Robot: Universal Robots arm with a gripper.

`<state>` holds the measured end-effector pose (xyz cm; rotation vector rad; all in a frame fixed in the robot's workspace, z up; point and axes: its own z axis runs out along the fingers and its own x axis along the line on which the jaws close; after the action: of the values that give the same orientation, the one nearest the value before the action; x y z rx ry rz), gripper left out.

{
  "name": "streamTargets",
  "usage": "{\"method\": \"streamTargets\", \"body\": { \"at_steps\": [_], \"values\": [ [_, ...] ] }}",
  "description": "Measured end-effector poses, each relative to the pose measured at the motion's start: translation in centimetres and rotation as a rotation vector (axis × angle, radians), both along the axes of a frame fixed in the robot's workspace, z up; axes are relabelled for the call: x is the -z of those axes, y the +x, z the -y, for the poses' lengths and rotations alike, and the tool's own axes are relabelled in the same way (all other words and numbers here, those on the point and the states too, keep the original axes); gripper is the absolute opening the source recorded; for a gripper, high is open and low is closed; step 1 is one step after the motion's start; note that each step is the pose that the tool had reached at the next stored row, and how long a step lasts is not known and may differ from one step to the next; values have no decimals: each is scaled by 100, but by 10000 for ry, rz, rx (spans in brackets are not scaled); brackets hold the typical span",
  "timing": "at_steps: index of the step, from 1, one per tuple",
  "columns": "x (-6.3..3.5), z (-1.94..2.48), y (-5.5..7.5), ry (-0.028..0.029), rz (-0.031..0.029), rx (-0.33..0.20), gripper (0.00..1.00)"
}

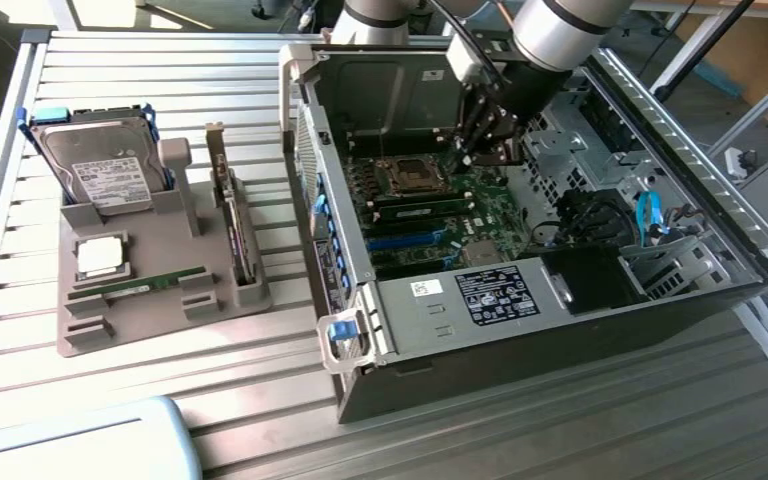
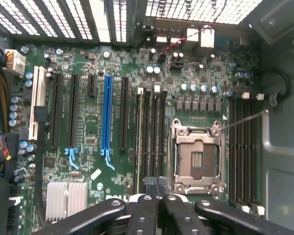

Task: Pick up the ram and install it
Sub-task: 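Press down the ram until it locks into place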

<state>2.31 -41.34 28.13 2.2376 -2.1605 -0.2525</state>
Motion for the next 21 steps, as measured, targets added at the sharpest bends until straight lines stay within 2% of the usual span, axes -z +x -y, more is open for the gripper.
{"method": "streamTargets", "body": {
  "at_steps": [15, 16, 19, 20, 21],
  "values": [
    [-74, 0, 401, 3, -158, 0, 11],
    [-75, 0, 421, 2, -181, 1, 11],
    [-75, 0, 422, 4, -185, 2, 11],
    [-73, 0, 422, 3, -145, 1, 11],
    [-70, 1, 422, 1, 141, 0, 11]
  ]
}}
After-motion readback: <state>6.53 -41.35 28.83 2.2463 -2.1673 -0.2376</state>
